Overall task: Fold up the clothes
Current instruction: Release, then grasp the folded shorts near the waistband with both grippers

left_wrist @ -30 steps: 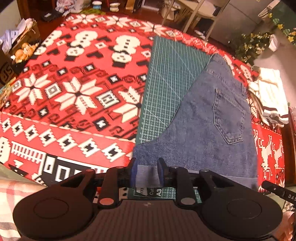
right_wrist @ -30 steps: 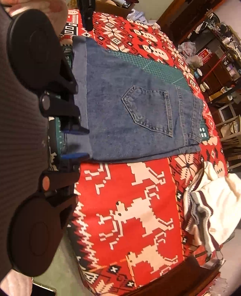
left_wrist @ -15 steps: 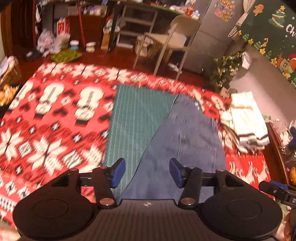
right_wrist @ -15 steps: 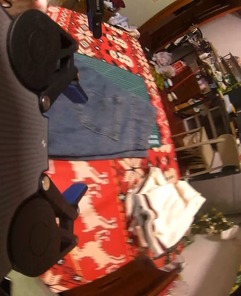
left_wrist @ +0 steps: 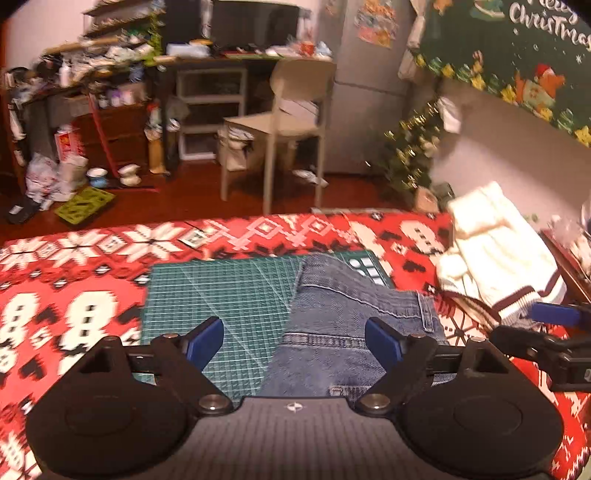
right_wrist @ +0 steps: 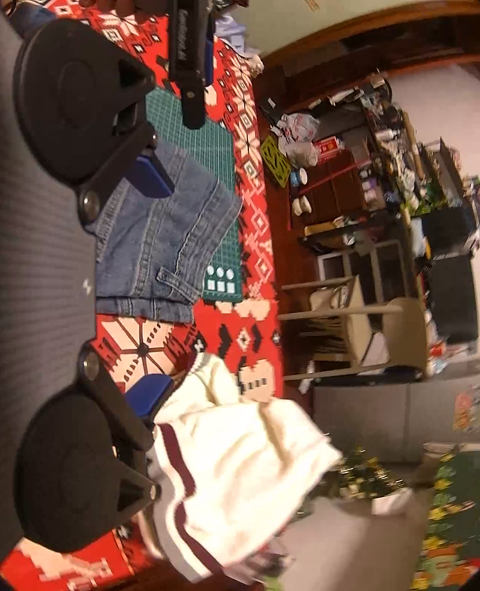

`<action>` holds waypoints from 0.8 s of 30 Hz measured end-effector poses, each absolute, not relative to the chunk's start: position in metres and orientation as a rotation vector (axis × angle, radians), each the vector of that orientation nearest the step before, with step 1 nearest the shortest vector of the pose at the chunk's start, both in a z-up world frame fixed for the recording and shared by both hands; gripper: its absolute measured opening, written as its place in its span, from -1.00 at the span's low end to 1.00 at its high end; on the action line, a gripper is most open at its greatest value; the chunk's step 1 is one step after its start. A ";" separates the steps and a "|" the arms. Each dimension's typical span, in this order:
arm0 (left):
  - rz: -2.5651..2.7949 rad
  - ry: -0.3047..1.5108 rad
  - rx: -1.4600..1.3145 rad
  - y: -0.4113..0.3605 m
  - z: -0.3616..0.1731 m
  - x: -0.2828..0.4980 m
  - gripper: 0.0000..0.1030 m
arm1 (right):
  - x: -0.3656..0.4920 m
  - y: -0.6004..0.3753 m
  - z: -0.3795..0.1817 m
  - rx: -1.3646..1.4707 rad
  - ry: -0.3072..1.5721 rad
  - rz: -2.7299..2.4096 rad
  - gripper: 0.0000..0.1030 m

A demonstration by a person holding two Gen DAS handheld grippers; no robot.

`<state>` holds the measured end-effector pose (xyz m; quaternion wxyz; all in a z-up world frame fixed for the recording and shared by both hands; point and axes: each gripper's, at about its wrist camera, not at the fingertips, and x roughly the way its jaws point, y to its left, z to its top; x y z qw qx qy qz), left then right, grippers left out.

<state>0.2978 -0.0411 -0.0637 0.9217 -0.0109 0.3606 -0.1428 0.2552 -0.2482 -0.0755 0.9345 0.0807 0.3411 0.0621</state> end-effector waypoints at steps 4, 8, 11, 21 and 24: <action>-0.316 0.752 -0.143 -0.033 -0.078 0.312 0.58 | 0.275 -0.260 -0.091 0.278 0.675 0.192 0.92; -0.359 0.763 -0.156 -0.030 -0.091 0.316 -0.20 | 0.293 -0.268 -0.104 0.330 0.674 0.205 0.34; -0.360 0.783 -0.158 -0.027 -0.101 0.319 -0.75 | 0.304 -0.274 -0.120 0.391 0.708 0.210 -0.12; -0.332 0.844 -0.117 -0.026 -0.126 0.324 -0.77 | 0.330 -0.286 -0.170 0.588 0.777 0.209 -0.45; -0.333 0.847 -0.131 -0.024 -0.126 0.325 -0.78 | 0.333 -0.283 -0.176 0.615 0.784 0.214 -0.72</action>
